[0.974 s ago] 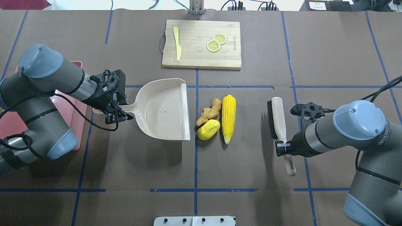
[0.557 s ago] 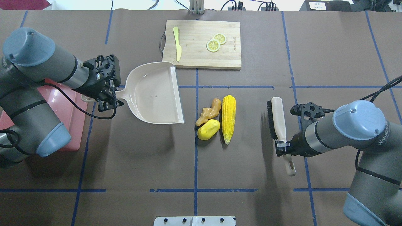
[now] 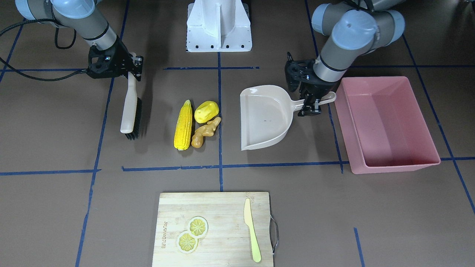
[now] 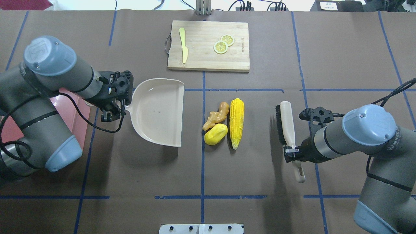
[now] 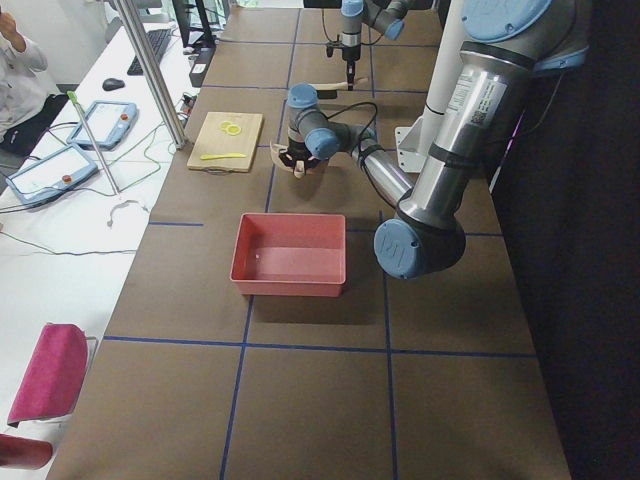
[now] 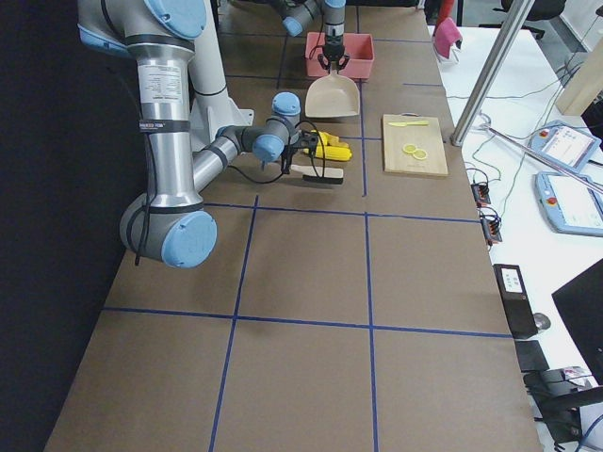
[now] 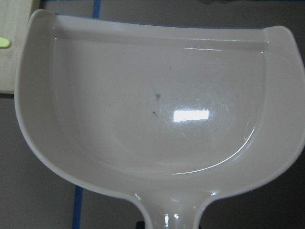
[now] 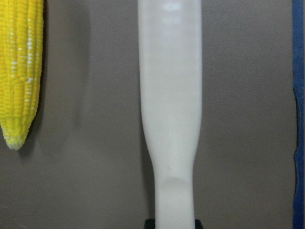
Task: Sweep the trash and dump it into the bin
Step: 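Set the dustpan edge beside the vegetables while the right gripper brings the brush over, then sweep the corn, potato and ginger into the dustpan with the right-held brush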
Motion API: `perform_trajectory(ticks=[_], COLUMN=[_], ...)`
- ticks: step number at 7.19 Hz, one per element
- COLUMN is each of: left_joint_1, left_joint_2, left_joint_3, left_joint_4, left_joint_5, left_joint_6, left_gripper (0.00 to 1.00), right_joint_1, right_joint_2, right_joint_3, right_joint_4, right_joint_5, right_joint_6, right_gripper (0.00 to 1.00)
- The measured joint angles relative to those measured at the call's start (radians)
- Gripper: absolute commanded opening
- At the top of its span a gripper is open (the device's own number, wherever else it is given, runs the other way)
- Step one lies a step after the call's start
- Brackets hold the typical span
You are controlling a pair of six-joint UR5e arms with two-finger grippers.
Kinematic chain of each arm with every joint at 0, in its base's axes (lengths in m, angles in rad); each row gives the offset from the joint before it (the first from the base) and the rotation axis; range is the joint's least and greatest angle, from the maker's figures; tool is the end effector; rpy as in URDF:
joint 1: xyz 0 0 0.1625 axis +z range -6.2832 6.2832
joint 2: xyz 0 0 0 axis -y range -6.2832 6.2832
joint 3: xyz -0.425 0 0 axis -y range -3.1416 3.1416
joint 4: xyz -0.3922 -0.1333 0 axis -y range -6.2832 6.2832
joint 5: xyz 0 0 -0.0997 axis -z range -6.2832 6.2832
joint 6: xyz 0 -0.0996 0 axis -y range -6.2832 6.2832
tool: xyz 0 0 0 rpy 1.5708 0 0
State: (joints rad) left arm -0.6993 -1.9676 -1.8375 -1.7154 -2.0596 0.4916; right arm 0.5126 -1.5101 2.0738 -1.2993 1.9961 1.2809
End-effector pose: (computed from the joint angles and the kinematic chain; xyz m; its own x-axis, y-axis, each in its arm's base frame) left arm 0.4078 -0.4561 0.3016 0.0224 0.9982 0.0553 -0.6117 -0.0301 0.7905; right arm -0.3831 -0.3214 0.3641 0.6119 0.0456 0.7896 -0.0055 0.9986 -0.0534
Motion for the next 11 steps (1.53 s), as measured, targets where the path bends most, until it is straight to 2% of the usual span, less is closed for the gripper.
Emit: perform_trajectory(ticks=[6, 11], left_joint_1=[0.061, 0.075], left_joint_2=[-0.046, -0.067], left_joint_3=[0.054, 0.072], left_joint_4=[0.002, -0.007], left_joint_5=[-0.004, -0.004], left_joint_6=[-0.150, -0.178], left_gripper=[0.00, 0.00], right_joint_1=[-0.013, -0.042], right_joint_2=[0.019, 0.113], right_joint_3=[-0.017, -0.106], right_joint_4=[0.002, -0.009], right_joint_5=[0.000, 0.010], right_joint_6=[0.001, 0.003], right_gripper=[0.00, 0.00])
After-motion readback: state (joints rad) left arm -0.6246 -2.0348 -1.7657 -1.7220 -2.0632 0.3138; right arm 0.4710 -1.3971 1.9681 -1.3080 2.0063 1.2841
